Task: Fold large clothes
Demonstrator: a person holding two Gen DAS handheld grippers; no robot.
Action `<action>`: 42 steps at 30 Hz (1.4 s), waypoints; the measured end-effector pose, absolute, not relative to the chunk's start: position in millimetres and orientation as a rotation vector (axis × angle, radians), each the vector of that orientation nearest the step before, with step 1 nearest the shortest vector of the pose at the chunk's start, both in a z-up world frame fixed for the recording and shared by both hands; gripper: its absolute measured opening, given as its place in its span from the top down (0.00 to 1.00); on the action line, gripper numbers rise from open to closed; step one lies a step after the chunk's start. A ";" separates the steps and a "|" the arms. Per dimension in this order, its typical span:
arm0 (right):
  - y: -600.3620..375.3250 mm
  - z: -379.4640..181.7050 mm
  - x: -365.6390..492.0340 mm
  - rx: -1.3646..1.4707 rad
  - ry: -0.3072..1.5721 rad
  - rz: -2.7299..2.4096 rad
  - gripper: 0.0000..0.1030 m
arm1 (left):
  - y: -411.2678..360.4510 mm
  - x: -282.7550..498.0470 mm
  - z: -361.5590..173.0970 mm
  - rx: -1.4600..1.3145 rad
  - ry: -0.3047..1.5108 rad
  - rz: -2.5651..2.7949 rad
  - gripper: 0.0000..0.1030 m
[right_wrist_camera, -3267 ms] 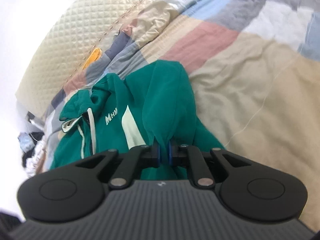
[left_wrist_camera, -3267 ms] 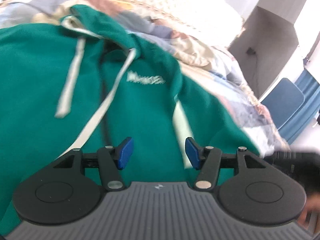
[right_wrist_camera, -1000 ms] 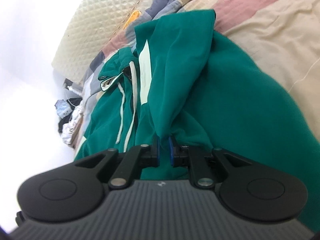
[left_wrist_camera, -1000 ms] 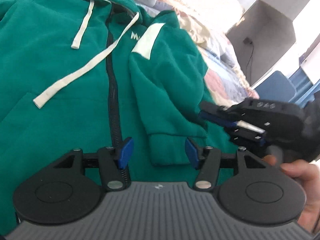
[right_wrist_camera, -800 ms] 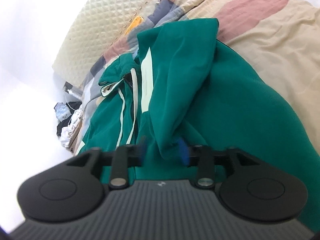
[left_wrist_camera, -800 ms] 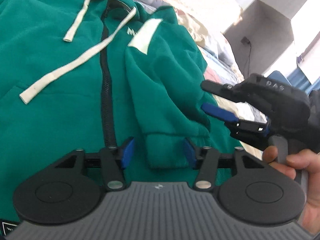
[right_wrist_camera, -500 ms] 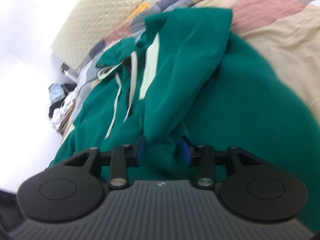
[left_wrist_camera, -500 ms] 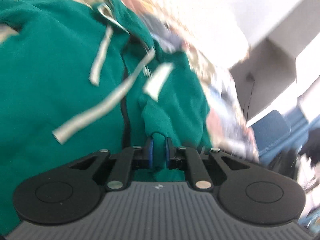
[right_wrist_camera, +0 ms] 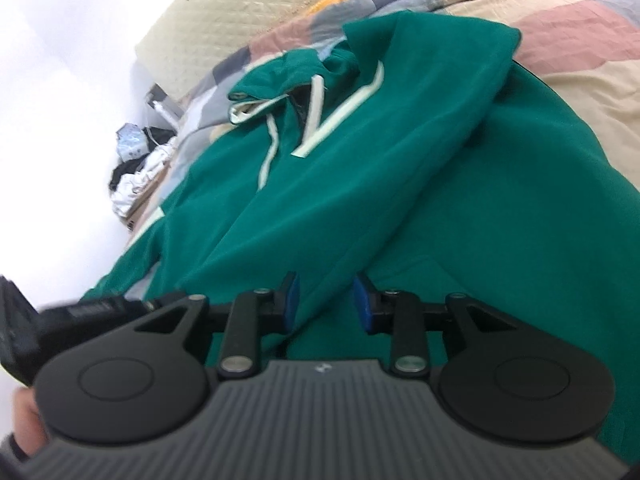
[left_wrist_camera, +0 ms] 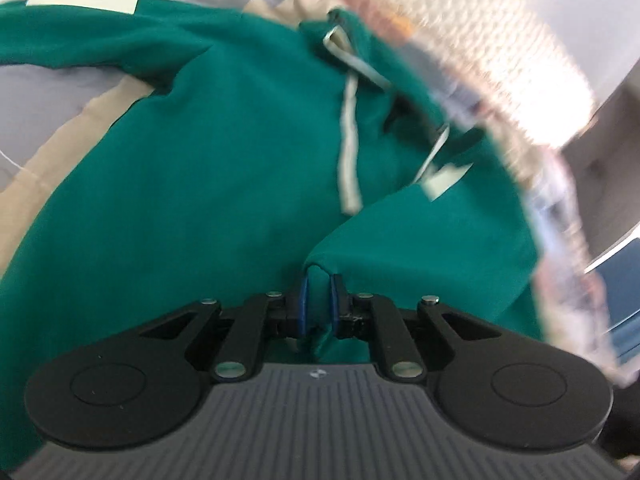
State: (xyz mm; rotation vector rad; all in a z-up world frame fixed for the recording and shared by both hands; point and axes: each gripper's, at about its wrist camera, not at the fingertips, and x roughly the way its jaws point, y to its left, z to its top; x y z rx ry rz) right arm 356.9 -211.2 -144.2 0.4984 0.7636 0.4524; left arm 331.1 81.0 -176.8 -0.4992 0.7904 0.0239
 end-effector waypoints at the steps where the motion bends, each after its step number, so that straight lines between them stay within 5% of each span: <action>1: -211.5 -145.0 356.1 0.494 0.765 0.446 0.68 | 78.7 331.3 -179.4 -0.478 0.793 0.028 0.87; 7: -204.0 -140.7 349.7 0.409 0.736 0.433 0.68 | 59.1 321.4 -163.0 -0.325 0.735 0.078 0.71; 19: -155.8 -121.6 355.4 0.209 0.605 0.408 0.68 | 39.2 304.7 -147.3 -0.244 0.651 -0.013 0.69; 34: -128.4 -151.4 373.6 0.103 0.727 0.481 0.70 | 36.2 330.1 -170.9 -0.176 0.701 0.025 0.69; 38: -133.9 -149.9 369.4 0.143 0.731 0.480 0.70 | 61.1 320.7 -149.7 -0.269 0.635 0.096 0.57; 42: -134.6 -141.1 362.9 0.135 0.704 0.489 0.67 | 109.9 313.9 -126.3 -0.377 0.635 0.183 0.54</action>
